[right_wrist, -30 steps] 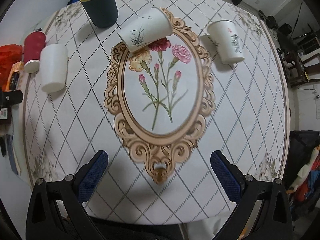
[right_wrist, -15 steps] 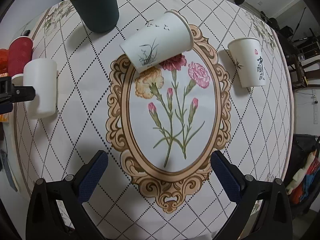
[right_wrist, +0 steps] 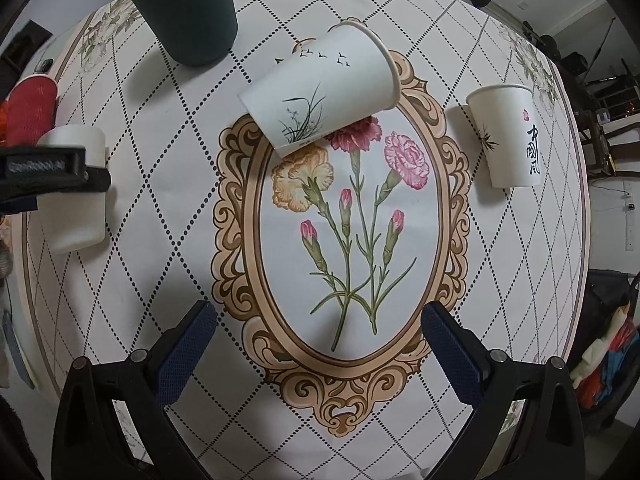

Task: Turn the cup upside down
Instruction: 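Reach the left gripper to the upright white plastic cup and grasp it, then lift the white plastic cup with the left gripper and carry it toward the flower oval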

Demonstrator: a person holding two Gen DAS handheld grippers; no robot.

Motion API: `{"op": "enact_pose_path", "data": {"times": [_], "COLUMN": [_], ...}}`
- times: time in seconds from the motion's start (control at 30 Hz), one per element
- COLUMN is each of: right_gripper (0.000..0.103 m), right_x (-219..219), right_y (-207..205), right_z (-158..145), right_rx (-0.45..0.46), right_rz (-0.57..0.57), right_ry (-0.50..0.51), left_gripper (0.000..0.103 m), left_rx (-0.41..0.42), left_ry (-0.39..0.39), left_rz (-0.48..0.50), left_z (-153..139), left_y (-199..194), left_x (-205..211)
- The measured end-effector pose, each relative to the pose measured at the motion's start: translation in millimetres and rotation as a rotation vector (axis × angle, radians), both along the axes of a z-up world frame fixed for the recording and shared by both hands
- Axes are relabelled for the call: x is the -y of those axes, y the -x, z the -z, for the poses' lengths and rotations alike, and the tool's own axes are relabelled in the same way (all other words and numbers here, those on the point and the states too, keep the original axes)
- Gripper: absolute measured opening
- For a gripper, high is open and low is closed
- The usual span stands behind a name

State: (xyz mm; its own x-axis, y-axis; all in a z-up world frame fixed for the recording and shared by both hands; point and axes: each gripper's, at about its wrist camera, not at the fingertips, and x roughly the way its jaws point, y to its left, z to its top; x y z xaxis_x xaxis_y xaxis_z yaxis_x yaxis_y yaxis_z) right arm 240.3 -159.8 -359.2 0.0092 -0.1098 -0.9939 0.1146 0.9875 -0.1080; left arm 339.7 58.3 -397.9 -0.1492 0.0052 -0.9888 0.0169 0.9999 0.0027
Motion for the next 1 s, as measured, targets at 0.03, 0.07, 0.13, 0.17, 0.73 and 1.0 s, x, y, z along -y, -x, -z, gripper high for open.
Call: {"op": "enact_pose_path", "data": {"times": [0.03, 0.07, 0.13, 0.17, 0.73, 1.0], "right_gripper": [0.103, 0.103, 0.103, 0.103, 0.103, 0.103], "right_x": [0, -1, -1, -1, 11, 42], "right_y": [-1, -1, -2, -3, 13, 46], "right_z": [0, 0, 1, 1, -5, -8], "right_rx": [0.000, -0.001, -0.002, -0.002, 0.011, -0.005], "right_rz": [0.001, 0.003, 0.006, 0.006, 0.043, 0.082], "right_ry": [0.000, -0.001, -0.002, -0.002, -0.010, -0.006], "left_gripper": [0.070, 0.070, 0.069, 0.069, 0.069, 0.069], "left_rx": [0.011, 0.019, 0.034, 0.041, 0.070, 0.021], "left_ry": [-0.002, -0.007, -0.016, -0.022, -0.008, 0.057], "left_rz": [0.006, 0.012, 0.025, 0.030, 0.103, 0.161], "left_z": [0, 0, 3, 3, -46, -63], "left_y": [1, 1, 3, 4, 19, 71], "left_x": [0, 0, 6, 6, 28, 67]}}
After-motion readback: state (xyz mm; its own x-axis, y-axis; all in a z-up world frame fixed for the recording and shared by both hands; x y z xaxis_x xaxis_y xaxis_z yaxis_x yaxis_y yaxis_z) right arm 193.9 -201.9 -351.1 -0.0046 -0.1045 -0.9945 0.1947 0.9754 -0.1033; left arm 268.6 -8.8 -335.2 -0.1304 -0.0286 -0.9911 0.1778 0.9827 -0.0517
